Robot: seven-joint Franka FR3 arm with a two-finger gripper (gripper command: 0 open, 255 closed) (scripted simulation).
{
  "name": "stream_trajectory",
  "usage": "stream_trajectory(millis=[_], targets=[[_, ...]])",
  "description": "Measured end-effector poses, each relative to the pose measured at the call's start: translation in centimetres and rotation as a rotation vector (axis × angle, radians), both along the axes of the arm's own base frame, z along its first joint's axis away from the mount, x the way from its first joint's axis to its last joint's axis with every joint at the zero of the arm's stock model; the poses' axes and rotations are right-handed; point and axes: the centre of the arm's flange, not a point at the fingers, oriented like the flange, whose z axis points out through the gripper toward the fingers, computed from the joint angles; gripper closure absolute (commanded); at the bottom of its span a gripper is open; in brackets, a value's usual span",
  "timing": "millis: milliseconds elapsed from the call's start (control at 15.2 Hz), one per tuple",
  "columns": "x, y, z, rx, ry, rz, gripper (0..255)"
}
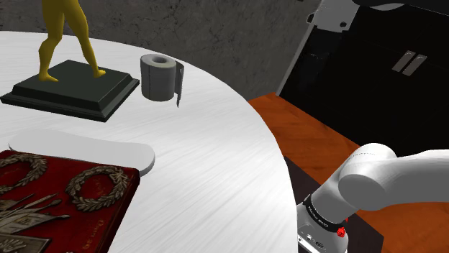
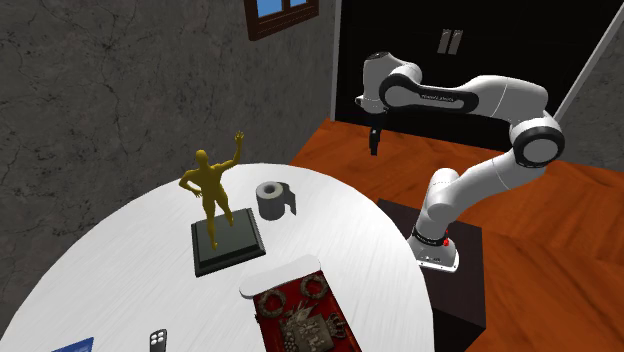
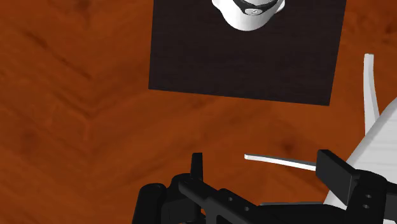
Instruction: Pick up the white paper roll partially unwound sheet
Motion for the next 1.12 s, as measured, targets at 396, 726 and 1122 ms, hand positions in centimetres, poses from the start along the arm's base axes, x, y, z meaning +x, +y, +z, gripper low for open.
stream_trajectory(millis=[396,726,1122], targets=[[2.8,4.3,0.0,0.005,-0.019,0.015,0],[5.9,9.7,-0.5,0.012,-0.043,0.033,0],[9.7,16.3,-0.5,0.020,-0.072,0.055,0]])
